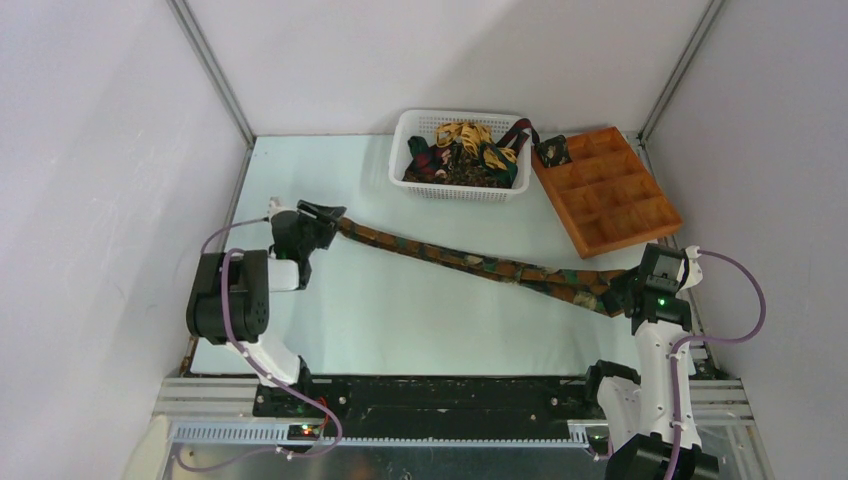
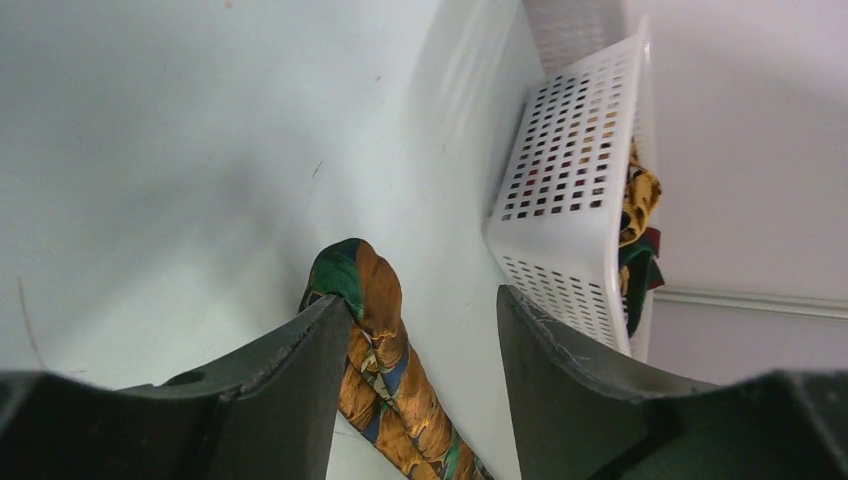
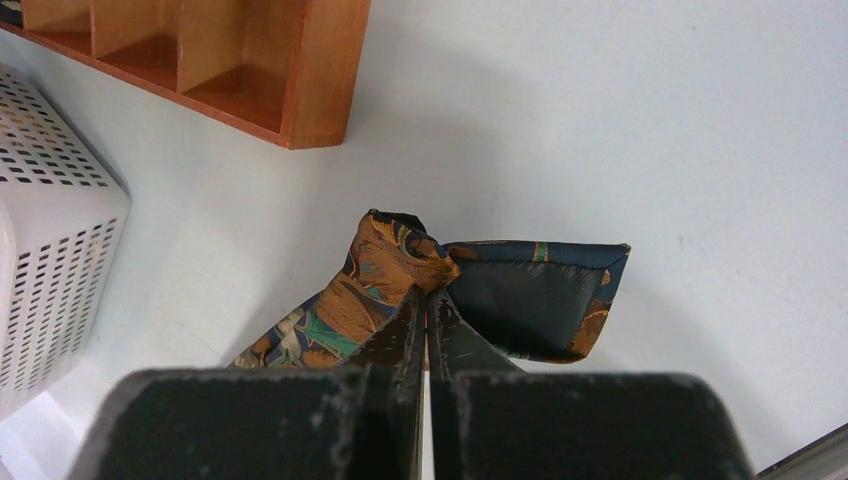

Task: Roll the ties
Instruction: Flatten out the tie at the center of the board.

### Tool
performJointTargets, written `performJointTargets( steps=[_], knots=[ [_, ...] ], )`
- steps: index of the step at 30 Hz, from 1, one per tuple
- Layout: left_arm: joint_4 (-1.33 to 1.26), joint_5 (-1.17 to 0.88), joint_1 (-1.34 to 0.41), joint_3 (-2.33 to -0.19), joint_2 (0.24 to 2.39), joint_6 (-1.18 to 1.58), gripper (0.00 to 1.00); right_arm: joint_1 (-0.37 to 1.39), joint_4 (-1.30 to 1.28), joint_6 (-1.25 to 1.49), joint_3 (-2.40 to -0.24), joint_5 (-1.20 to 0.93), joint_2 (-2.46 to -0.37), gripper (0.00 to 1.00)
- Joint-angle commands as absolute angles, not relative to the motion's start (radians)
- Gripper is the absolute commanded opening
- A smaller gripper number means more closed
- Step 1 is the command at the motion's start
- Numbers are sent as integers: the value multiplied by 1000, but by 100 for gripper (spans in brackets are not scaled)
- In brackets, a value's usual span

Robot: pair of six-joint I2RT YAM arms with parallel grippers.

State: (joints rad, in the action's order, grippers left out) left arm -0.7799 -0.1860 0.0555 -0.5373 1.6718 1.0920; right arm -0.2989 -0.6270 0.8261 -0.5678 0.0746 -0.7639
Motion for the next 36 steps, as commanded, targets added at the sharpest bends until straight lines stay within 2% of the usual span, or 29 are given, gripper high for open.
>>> performJointTargets(
  steps=[1, 9, 13, 14, 16, 17, 19, 20, 22, 26, 29, 33, 36],
  knots=[
    [-631, -171, 59, -587, 1611, 1026, 56, -299, -606, 812, -570, 78, -758, 0],
    [-507, -176, 39, -608, 1580, 982, 17, -295, -589, 814, -557, 59, -763, 0],
    [-480, -175, 35, -607, 1573, 974, 3, -291, -586, 810, -555, 56, -772, 0],
    [-475, -179, 34, -609, 1571, 972, 2, -289, -586, 810, -555, 56, -774, 0],
    [-474, -187, 32, -608, 1573, 966, 10, -286, -584, 810, -553, 53, -776, 0],
    [-468, -189, 29, -608, 1572, 965, 22, -285, -583, 811, -552, 54, -776, 0],
    [-454, -188, 27, -607, 1568, 964, 37, -282, -583, 811, -551, 53, -776, 0],
    [-447, -186, 24, -607, 1564, 962, 42, -282, -582, 812, -551, 53, -776, 0],
    [-423, -176, 22, -607, 1558, 958, 44, -281, -580, 812, -549, 52, -777, 0],
    [-373, -148, 23, -607, 1540, 947, 44, -277, -578, 814, -547, 51, -779, 0],
    [-361, -143, 24, -600, 1523, 945, 41, -275, -577, 813, -546, 53, -781, 0],
    [-362, -143, 17, -587, 1473, 946, 20, -275, -580, 813, -546, 55, -782, 0],
    [-349, -134, 10, -587, 1431, 938, 13, -274, -587, 806, -546, 49, -784, 0]
  ],
)
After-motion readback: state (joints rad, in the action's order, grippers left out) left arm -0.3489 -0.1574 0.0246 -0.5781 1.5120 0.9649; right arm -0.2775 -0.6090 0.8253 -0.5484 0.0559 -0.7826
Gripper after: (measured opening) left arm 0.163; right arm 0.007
